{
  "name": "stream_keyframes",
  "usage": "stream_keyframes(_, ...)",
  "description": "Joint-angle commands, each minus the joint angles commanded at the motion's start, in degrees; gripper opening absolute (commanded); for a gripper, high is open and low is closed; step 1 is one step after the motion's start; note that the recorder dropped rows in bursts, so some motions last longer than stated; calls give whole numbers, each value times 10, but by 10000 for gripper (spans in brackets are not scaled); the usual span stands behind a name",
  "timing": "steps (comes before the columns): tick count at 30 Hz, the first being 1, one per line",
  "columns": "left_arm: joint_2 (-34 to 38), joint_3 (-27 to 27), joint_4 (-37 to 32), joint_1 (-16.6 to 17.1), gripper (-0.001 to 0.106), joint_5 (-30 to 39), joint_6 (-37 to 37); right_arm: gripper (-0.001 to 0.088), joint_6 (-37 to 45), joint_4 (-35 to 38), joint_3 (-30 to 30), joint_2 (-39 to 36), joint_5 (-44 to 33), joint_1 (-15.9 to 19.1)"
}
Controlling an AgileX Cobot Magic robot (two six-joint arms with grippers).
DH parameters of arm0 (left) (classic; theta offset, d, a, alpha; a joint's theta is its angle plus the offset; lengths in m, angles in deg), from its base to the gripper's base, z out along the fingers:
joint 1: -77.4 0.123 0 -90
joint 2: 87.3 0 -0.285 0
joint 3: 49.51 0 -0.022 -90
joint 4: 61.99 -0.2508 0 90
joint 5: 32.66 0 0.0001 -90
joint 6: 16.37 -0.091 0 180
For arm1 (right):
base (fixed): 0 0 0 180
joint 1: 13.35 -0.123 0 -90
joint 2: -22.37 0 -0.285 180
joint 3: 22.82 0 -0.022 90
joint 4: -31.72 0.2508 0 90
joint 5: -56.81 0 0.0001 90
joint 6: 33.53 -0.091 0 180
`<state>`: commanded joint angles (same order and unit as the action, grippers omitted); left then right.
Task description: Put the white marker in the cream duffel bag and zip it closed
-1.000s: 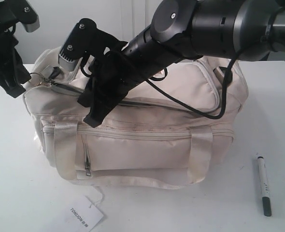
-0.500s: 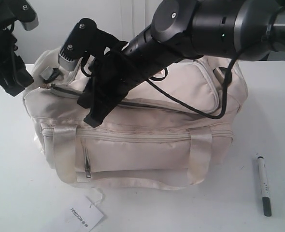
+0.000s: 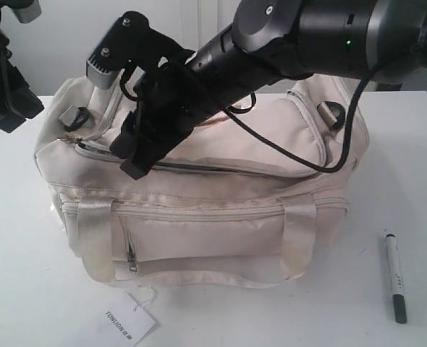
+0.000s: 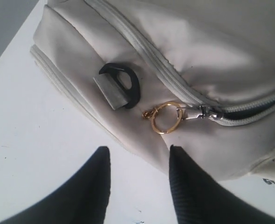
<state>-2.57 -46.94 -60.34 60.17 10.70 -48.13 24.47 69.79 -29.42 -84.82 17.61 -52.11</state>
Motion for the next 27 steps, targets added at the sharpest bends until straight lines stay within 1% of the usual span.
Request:
stream_keyframes(3,0,0,11,0,455,0,0,362,-12,-13,0,14,-28,0)
stream_keyframes(5,0,0,18,0,455,0,-1,289,-42,-35,0,26,-48,1)
stream_keyframes(8,0,0,39,0,455,-3,-7,155,-92,-69,0,40,-84,7)
stream_keyframes(10,0,0,57,0,455,-3,-25,75,-119,-80,0,46,-113,20)
stream_keyframes(13,0,0,94,0,455,-3,-60,0,-155,-80,0,55,-155,45)
stream_keyframes(16,1,0,135,0,455,-2,-109,0,-178,-78,0,63,-186,72)
stream_keyframes(21,5,0,183,0,455,-1,-187,0,-227,-75,0,79,-184,113)
stream_keyframes(27,5,0,217,0,455,-1,-259,0,-253,-75,0,84,-188,161)
